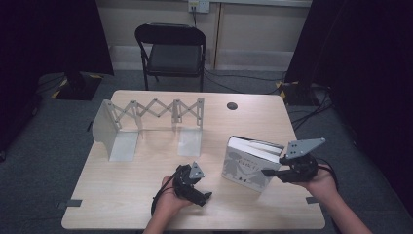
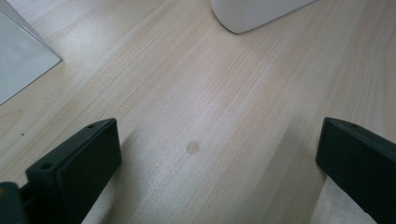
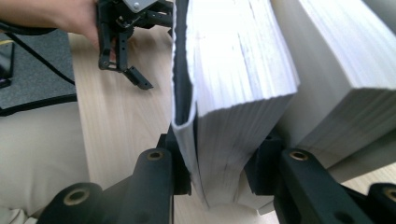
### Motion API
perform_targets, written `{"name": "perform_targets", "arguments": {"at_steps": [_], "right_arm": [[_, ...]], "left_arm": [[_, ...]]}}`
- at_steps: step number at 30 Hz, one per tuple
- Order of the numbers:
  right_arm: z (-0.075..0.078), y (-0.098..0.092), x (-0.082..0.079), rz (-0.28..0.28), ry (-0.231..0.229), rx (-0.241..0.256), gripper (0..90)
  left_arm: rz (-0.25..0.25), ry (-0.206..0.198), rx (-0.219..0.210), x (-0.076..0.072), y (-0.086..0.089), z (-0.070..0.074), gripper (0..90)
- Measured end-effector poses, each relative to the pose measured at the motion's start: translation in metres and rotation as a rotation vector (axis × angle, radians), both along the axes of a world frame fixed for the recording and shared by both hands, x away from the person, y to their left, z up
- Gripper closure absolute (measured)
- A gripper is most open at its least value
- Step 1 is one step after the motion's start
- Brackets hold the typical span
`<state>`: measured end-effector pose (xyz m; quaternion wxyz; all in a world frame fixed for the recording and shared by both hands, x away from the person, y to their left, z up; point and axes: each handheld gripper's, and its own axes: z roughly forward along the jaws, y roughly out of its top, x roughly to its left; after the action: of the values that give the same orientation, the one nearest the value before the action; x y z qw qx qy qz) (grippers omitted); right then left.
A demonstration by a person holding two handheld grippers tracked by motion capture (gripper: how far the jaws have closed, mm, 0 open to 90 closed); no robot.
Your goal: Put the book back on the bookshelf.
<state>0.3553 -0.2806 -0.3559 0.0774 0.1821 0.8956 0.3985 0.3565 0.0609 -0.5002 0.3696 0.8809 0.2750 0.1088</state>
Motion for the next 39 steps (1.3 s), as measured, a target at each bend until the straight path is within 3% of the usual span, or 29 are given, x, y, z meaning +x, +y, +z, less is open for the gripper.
{"name": "perform_targets", "arguments": {"at_steps": [15,24,27,30,34,36,39], "right_arm": [[-0.002,-0.006,-0.010,0.080,0.029,0.031,67.6],[-0.002,-0.007,-0.009,0.068,0.031,0.023,67.5],[-0.002,-0.007,-0.008,0.068,0.032,0.024,67.4],[-0.001,-0.006,-0.008,0.070,0.031,0.016,67.3],[-0.001,-0.007,-0.007,0.071,0.036,0.017,67.3],[-0.001,-0.007,-0.007,0.070,0.036,0.018,67.2],[-0.001,-0.007,-0.007,0.069,0.039,0.018,67.2]], "left_arm": [[0.002,-0.005,-0.003,0.000,0.000,-0.001,0.0],[0.025,0.000,-0.004,0.000,-0.002,0.000,0.0],[0.013,0.031,0.053,0.001,-0.004,0.005,0.0],[0.009,0.054,0.081,0.002,-0.005,0.009,2.8],[-0.027,0.089,0.066,0.003,0.000,0.019,19.1],[-0.015,0.087,0.053,0.003,0.001,0.024,17.4],[-0.038,0.087,0.050,0.004,0.002,0.036,17.4]]}}
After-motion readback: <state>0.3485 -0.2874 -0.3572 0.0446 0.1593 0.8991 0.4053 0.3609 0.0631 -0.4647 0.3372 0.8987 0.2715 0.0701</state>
